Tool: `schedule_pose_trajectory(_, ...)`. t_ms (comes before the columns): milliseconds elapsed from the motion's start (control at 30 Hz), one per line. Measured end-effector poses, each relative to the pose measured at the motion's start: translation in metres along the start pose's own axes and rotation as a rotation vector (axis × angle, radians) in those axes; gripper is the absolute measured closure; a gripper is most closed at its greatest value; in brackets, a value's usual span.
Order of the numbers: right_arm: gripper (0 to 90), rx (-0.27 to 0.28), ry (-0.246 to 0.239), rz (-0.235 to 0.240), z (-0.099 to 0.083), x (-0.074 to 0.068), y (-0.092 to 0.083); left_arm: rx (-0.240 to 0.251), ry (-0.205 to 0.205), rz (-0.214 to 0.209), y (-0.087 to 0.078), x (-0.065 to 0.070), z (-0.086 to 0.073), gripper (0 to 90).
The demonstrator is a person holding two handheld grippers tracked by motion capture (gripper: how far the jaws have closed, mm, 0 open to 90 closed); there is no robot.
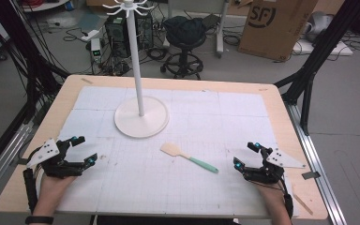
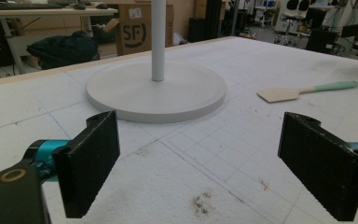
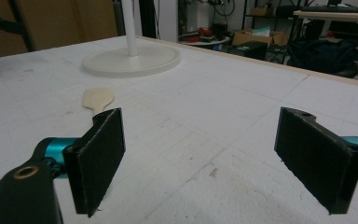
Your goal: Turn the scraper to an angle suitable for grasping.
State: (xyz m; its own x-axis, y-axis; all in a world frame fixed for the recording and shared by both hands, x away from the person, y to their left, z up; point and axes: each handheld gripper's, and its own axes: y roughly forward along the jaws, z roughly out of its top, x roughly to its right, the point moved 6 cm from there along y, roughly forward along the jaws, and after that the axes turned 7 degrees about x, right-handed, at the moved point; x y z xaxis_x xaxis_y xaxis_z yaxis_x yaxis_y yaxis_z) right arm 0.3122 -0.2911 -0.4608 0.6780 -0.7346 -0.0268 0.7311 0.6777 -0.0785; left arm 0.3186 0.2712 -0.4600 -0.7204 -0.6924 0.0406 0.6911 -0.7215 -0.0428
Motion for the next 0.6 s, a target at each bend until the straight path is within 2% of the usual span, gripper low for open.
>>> schedule_pose_trajectory(333, 15.3, 0.003, 0.014, -0.001, 0.0, 0.002, 0.0, -0.001, 0.005, 0.002, 0.0, 0.001, 0.0, 13.2)
schedule_pose_trajectory(433, 15.4, -0.011, 0.017, 0.001, 0.0, 0.001, 0.001, -0.004, 0.005, 0.006, 0.001, 0.0, 0.0, 13.3)
schedule_pose_trajectory(500, 16.9, -0.035, 0.012, 0.013, 0.0, 0.0, 0.004, -0.003, 0.003, 0.009, 0.001, 0.0, 0.0, 13.4)
schedule_pose_trajectory(600, 23.7, -0.067, 0.003, 0.066, 0.003, -0.005, 0.01, -0.003, 0.003, 0.008, 0.0, 0.0, 0.0, 13.4)
